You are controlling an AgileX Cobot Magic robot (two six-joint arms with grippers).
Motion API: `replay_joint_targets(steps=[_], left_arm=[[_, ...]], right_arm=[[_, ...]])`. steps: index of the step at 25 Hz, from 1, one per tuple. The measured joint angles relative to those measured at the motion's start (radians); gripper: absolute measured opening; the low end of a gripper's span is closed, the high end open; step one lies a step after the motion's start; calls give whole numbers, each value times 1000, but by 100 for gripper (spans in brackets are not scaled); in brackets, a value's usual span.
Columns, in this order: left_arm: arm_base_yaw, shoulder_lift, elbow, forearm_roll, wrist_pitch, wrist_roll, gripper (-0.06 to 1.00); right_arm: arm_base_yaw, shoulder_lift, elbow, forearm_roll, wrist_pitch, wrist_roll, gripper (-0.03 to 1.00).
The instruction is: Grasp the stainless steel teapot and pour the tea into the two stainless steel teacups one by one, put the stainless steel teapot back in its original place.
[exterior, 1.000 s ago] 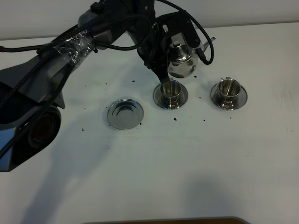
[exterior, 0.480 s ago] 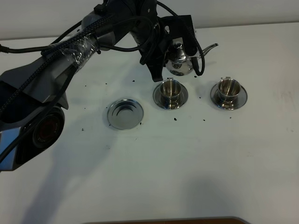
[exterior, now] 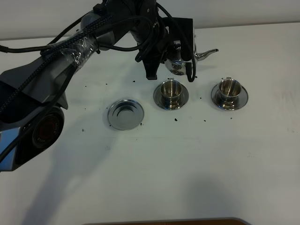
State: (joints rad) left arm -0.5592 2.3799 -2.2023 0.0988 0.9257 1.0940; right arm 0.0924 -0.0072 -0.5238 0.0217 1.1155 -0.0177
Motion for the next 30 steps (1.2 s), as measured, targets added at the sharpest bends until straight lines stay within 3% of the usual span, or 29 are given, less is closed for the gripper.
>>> replay_joint_targets(steps=[6, 11, 27, 30], left_arm=[[0, 10, -1, 6, -43, 74, 25], [0, 42, -2, 63, -107, 91, 25], [-36, 74, -2, 110, -203, 198, 25], [-45, 87, -2, 157, -213, 202, 25]], right_arm=[[0, 0, 0, 0, 0, 0, 38], [0, 0, 0, 0, 0, 0, 38], [0, 0, 0, 0, 0, 0, 38], [0, 0, 0, 0, 0, 0, 38]])
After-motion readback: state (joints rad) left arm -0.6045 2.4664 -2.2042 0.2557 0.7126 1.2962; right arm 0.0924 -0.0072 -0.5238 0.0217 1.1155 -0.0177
